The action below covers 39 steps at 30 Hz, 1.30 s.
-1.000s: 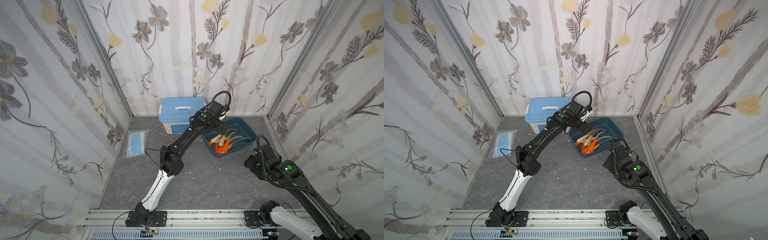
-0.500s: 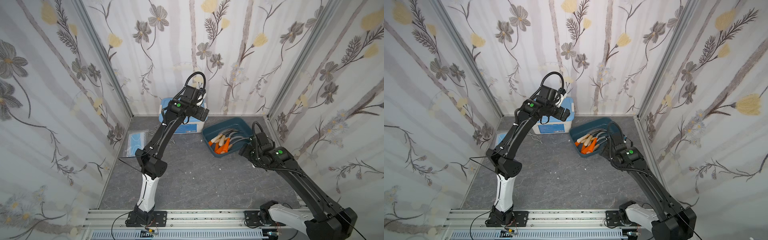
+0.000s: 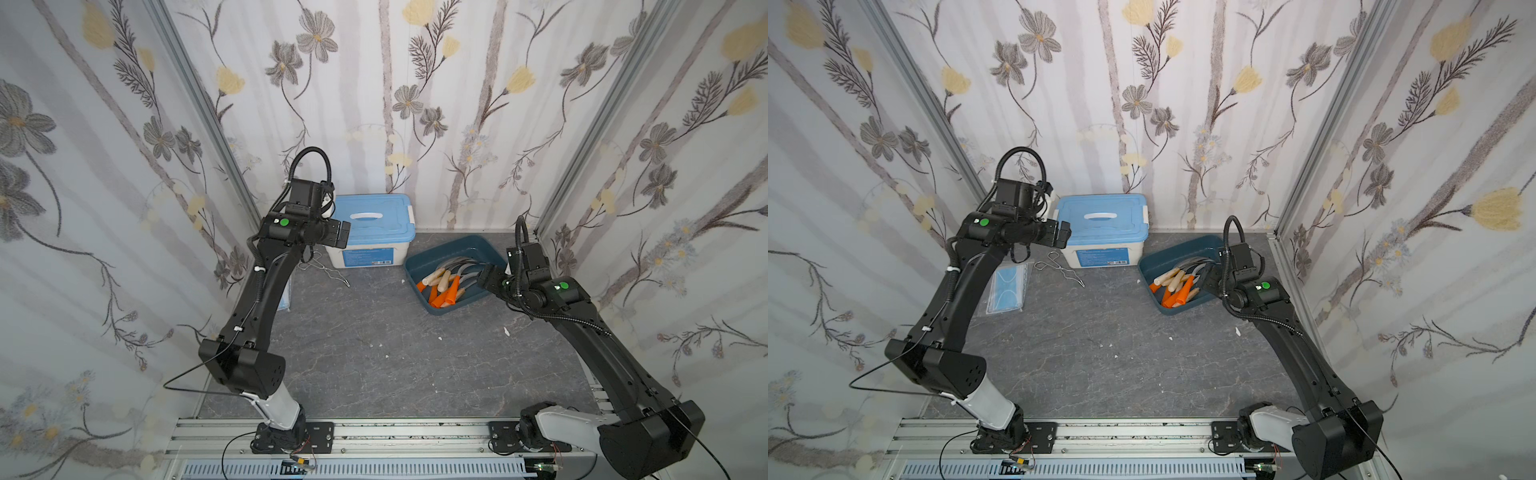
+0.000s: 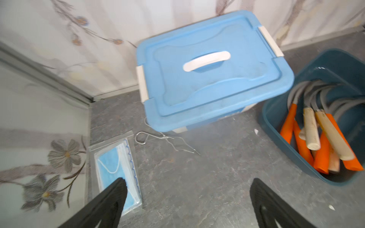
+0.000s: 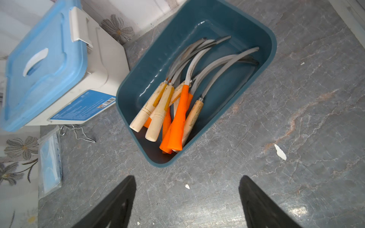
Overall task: Put small sickles into storage boxes
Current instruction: Reset both arms
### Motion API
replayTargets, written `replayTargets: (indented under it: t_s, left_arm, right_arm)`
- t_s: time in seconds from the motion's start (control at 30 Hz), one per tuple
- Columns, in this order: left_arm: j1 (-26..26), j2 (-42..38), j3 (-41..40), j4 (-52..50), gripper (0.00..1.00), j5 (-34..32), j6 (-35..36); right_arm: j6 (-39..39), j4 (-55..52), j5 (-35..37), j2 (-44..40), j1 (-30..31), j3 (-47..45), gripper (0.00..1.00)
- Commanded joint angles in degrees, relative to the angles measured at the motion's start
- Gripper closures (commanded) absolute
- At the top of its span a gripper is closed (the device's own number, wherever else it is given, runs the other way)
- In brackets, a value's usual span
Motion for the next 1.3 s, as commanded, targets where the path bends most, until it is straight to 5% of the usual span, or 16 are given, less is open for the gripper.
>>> replayTargets:
  t_s: [0.0,0.27,0.5,0.93,1.27]
  left_arm:
    - [2.0,-5.6,-6.9,8.6,0.0,-1.3,0.0]
    - [11.8,-15.9,-19.9,12.1,0.0,0.6,-5.2]
    - [20.1,-13.8,-20.3,9.4,0.0,8.2,-12.1]
    - [20.7,-6.7,-23.7,23.4,0.0,8.2,-19.3]
    - [20.3,-4.9,-35.4,40.7,0.0,8.6,-17.2]
  right_arm:
    - [-2.9,4.5,1.5,-0.1,-0.4,1.4,0.0]
    - [-6.5,7.6,0.5,2.5,-1.9,4.7,0.0]
    - [-8.8,12.2,0.3,3.8,-2.4,4.9,0.0]
    - [-10.9,21.3,1.3,-2.1,-6.0,0.0,0.0]
    - [-12.7,21.9,5.3,-7.7,-6.5,-4.0,0.0]
